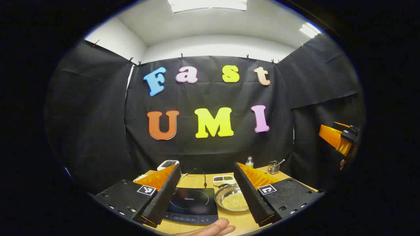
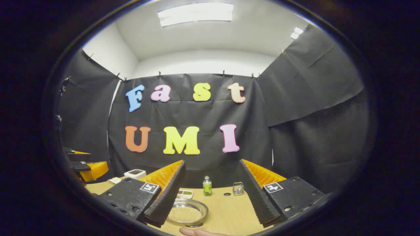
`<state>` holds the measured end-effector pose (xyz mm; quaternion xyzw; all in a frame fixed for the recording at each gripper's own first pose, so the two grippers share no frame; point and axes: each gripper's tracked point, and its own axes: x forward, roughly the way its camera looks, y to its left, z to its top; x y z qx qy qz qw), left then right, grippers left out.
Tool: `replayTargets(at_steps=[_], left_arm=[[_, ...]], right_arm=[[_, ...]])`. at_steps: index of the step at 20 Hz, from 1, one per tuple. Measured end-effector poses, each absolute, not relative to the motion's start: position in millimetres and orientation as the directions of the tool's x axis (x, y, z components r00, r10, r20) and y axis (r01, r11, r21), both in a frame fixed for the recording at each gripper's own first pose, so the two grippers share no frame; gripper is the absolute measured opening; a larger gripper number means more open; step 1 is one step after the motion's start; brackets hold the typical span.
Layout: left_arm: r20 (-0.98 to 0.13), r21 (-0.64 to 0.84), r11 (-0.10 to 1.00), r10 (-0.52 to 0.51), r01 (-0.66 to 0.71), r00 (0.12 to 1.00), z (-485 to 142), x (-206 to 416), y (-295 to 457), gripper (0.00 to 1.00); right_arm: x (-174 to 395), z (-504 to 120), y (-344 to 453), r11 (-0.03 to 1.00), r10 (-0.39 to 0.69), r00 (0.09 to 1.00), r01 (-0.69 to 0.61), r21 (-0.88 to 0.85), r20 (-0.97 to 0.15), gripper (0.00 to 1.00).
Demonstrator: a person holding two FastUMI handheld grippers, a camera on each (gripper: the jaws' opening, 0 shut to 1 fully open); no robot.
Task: First push the handle of the pot to place it horizontally, then grasp the pot with both hands and set it on the induction cooktop.
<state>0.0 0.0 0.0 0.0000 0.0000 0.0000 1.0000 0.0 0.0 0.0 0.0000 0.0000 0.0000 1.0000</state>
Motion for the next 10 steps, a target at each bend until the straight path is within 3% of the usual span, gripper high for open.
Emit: replayTargets(at_steps=[10], left_arm=[[0.029,0.002,1.000,0.014,-0.014,0.999,0.9,-5.5,5.7,0.97]], right_arm=[[1.0,1.5,-9.0,0.999,-0.027,0.999,0.028,-0.030,0.033,1.00]])
